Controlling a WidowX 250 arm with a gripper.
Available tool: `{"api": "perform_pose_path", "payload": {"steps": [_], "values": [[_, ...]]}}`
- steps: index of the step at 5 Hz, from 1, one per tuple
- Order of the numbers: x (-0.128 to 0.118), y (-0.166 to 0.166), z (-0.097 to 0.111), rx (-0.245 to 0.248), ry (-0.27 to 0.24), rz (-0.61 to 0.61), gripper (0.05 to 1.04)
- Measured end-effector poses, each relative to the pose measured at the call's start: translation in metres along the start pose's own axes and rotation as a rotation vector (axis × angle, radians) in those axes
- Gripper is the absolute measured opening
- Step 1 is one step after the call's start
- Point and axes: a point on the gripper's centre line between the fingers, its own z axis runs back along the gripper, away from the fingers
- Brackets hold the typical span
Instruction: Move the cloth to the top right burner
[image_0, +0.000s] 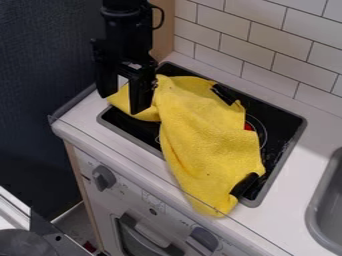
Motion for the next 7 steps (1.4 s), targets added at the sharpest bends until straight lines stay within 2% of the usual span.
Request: {"api": "perform_pose_path", "payload": {"steps": [1,2,3,4,5,6,7], "values": [[-0.002,-0.002,-0.008,-0.018,0.029,0.014,1.001],[0.016,-0.016,-0.021,-0.093,0.058,0.113,1.001],[0.038,-0.034,-0.03,-0.204,-0.018,0.254,1.001],[0.061,-0.05,-0.041,-0.267,-0.042,0.333,1.001],[0.072,-0.054,-0.054,-0.309,-0.048,0.376,1.001],[0.074,-0.044,-0.067,-0.251,0.016,0.438,1.001],[0.068,-0.04,-0.064,-0.192,0.025,0.465,0.997]]}}
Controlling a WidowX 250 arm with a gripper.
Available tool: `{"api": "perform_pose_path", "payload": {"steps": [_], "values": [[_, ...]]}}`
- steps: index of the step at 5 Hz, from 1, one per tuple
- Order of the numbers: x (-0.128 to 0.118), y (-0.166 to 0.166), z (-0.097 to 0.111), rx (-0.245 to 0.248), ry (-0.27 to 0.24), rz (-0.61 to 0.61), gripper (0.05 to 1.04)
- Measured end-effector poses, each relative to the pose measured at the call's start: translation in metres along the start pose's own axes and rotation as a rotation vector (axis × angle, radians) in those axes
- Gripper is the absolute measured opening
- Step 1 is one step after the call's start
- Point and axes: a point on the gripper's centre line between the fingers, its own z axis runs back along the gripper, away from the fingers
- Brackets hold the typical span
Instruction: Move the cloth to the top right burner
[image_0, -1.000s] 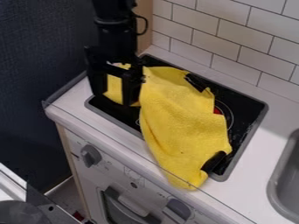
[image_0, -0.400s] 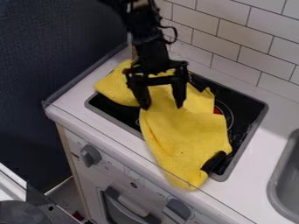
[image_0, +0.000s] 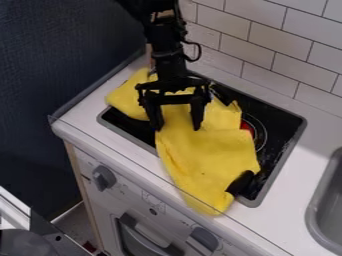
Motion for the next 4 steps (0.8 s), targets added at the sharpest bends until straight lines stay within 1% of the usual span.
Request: {"api": "perform_pose_path", "payload": {"steps": [1,2,3,4], "values": [[0.004,-0.004,-0.003,-0.035,-0.017,-0.019,0.925],[0.005,-0.007,-0.007,-0.058,-0.042,-0.017,0.628],[0.01,-0.008,-0.009,-0.063,-0.029,-0.003,0.333],[0.014,-0.009,-0.012,-0.057,-0.012,0.011,0.13]]}}
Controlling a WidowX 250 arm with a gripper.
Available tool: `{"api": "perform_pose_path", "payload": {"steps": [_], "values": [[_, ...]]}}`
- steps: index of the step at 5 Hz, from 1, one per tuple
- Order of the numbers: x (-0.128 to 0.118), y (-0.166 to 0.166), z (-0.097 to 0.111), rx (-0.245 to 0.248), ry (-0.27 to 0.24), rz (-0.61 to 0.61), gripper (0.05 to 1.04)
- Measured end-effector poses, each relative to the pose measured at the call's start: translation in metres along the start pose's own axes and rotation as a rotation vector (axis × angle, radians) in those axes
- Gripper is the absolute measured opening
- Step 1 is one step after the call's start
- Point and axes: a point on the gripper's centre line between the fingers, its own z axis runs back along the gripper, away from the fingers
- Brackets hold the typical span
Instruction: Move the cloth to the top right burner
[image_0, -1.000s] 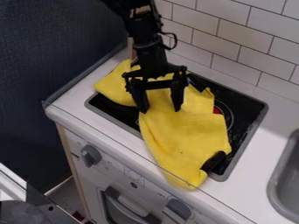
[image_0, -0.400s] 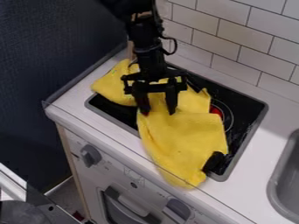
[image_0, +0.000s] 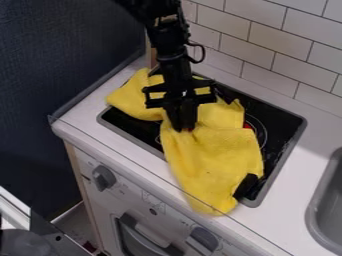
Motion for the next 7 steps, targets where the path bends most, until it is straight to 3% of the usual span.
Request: {"api": "perform_pose_path", "payload": {"steps": [1,2,4,5,6,7], "values": [[-0.003,-0.006,0.009,0.015,-0.041,-0.011,0.05],[-0.005,-0.016,0.017,0.022,-0.067,-0.023,0.05],[-0.005,-0.08,0.029,0.027,-0.125,-0.121,0.05],[0.006,-0.117,0.013,0.045,-0.077,-0.201,0.05],[0.015,-0.147,0.0,-0.002,-0.063,-0.242,0.05],[0.021,-0.156,-0.019,-0.057,-0.042,-0.232,0.05]]}}
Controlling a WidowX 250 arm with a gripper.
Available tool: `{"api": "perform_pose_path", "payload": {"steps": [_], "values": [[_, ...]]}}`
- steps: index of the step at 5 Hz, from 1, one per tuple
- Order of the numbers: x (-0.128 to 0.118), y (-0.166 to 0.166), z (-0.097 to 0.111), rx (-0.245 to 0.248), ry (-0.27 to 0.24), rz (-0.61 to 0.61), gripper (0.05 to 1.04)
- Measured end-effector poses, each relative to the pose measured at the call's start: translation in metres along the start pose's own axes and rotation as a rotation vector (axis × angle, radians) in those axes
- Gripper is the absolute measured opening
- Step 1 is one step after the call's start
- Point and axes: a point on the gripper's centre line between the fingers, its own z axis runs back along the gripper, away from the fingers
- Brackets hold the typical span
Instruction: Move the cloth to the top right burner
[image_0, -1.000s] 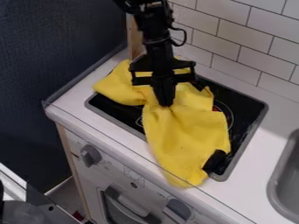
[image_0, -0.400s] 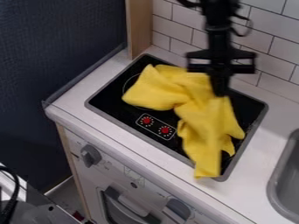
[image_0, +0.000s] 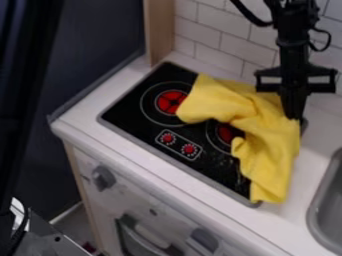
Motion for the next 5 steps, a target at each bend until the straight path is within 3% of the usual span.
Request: {"api": "perform_pose_path", "payload": {"steps": [1,2,3,4,5], "values": [[0.001,-0.002,-0.013,-0.037,0.004,-0.014,0.05],[-0.012,-0.001,-0.036,-0.156,-0.028,-0.108,0.066],[-0.015,0.0,-0.014,-0.102,-0.033,-0.133,0.198],[-0.014,0.005,0.005,-0.013,-0.03,-0.151,0.432],[-0.006,0.001,0.032,0.044,-0.059,-0.258,0.727]]}}
